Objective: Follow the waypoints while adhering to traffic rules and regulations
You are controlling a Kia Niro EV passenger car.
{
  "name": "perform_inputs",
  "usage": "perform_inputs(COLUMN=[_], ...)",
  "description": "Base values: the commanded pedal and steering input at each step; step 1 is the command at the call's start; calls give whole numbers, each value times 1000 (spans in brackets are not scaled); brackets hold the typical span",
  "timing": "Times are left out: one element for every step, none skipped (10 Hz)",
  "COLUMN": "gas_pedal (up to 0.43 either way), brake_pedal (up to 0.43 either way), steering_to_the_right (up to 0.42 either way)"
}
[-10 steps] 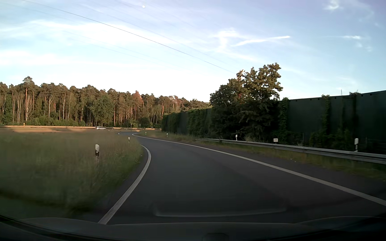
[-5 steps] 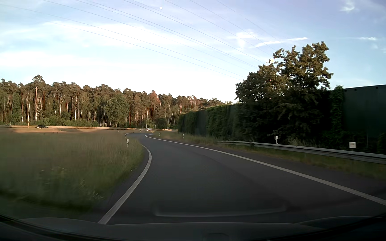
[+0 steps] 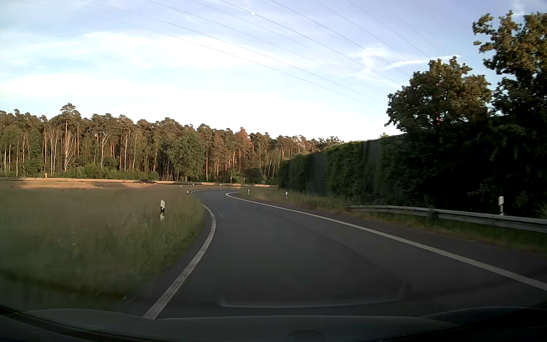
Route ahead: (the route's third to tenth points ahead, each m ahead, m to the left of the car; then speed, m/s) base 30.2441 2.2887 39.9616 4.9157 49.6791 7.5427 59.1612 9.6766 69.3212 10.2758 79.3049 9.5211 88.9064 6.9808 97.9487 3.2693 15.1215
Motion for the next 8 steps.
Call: perform_inputs(gas_pedal=[0,0,0,0,0,0,0,0], brake_pedal=[24,24,24,24,30,30,37,37], steering_to_the_right=[-47,-47,-46,-46,-46,-45,-44,-42])
